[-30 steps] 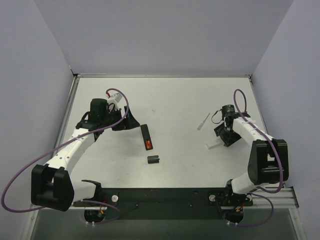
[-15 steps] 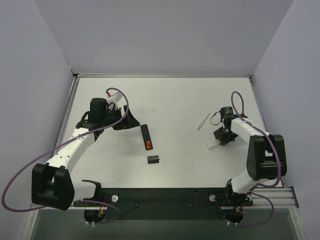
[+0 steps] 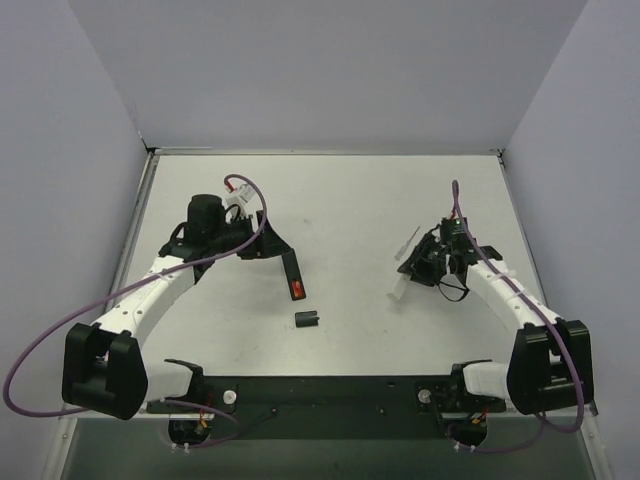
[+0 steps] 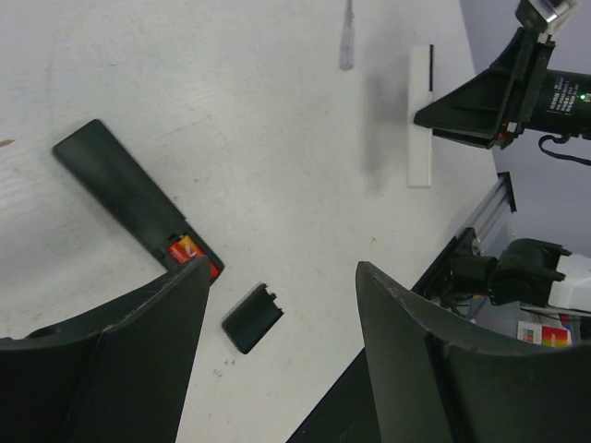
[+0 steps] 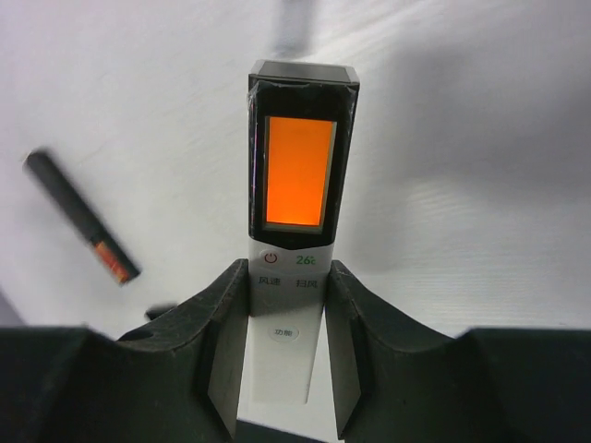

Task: Unload the batteries from the remote control

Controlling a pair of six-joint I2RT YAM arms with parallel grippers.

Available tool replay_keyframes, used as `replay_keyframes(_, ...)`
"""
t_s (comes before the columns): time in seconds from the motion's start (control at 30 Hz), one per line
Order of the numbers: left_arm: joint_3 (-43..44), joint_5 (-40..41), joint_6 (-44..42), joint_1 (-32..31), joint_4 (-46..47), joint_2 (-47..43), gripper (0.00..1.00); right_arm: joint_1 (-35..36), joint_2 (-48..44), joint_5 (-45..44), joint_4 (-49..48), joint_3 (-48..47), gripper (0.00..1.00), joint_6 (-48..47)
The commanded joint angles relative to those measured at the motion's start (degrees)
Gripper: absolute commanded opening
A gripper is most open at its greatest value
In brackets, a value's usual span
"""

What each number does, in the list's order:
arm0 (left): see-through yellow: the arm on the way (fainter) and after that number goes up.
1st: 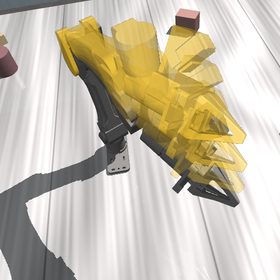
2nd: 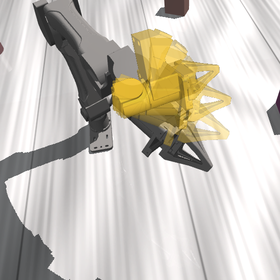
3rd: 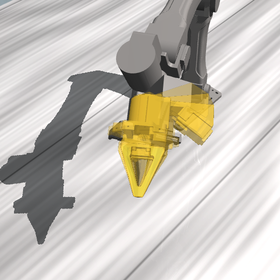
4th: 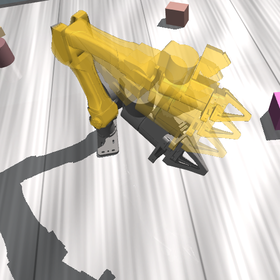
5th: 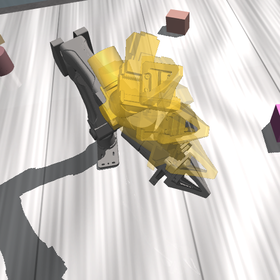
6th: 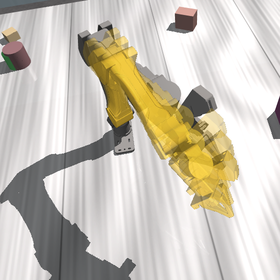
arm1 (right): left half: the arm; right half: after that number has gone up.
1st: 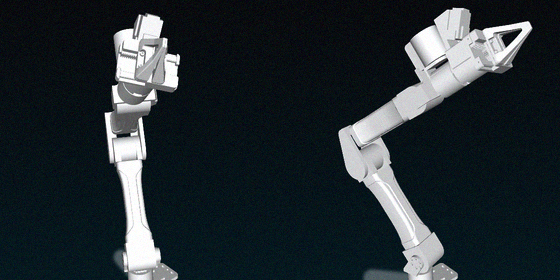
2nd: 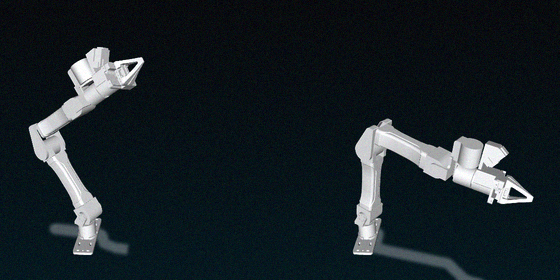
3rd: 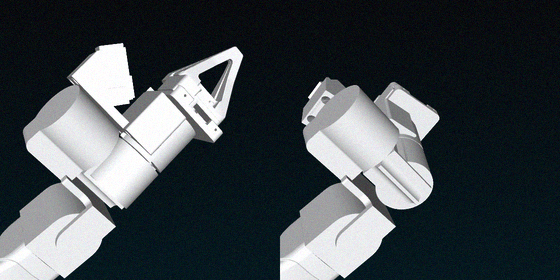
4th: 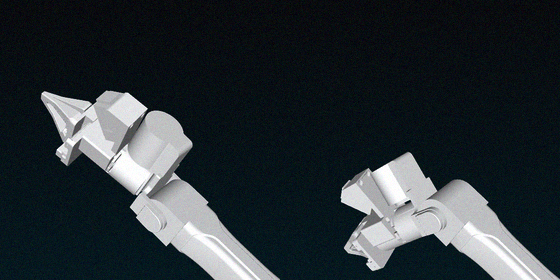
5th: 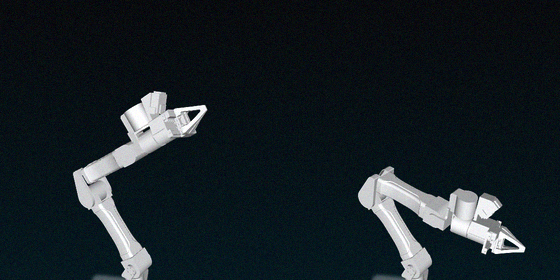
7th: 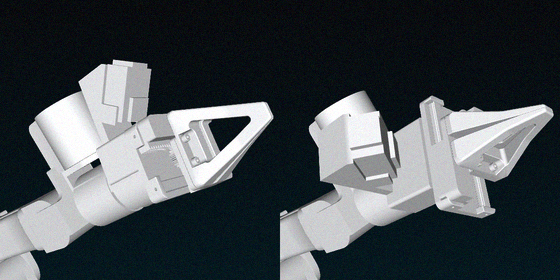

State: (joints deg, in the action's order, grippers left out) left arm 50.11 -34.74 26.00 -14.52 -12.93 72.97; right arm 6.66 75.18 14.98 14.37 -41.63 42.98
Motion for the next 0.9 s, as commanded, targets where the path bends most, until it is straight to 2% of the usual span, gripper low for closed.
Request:
replay_keyframes(0.0, 0.87, -9.44, 5.36, -2.7, 9.57, -0.2, 0.74, 5.99, -6.0, 17.32, -6.54, -0.82, 0.14, -7.56)
replay_keyframes(0.2, 0.43, -15.53, 16.79, -6.3, 24.95, 0.85, 0.73, 12.58, -8.55, 36.58, -23.93, 0.32, 0.14, -2.39)
replay_keyframes(0.4, -0.97, -17.73, 26.1, -9.29, 37.95, 2.52, 0.73, 17.07, -11.89, 40.21, -35.88, 1.02, 0.13, 2.71)
replay_keyframes(0.43, -2.11, -17.99, 28.03, -9.99, 43.55, 2.88, 0.74, 17.34, -12.33, 41.6, -37.47, 1.37, 0.13, 3.68)
replay_keyframes(0.57, -3.79, -17.56, 36.56, -11.4, 54.05, 4.9, 0.76, 18.3, -12.86, 44.25, -47.23, 3.39, 0.13, 10.96)
replay_keyframes(0.7, -4.05, -17.64, 40.53, -12.63, 60.29, 7.97, 0.76, 19.71, -13.39, 44.78, -48.73, 3.22, 0.13, 11.42)
replay_keyframes(0.87, -4.4, -16.76, 42.47, -14.65, 63.29, 9.21, 0.76, 21.81, -12.95, 44.43, -49.26, 3.13, 0.14, 11.69)
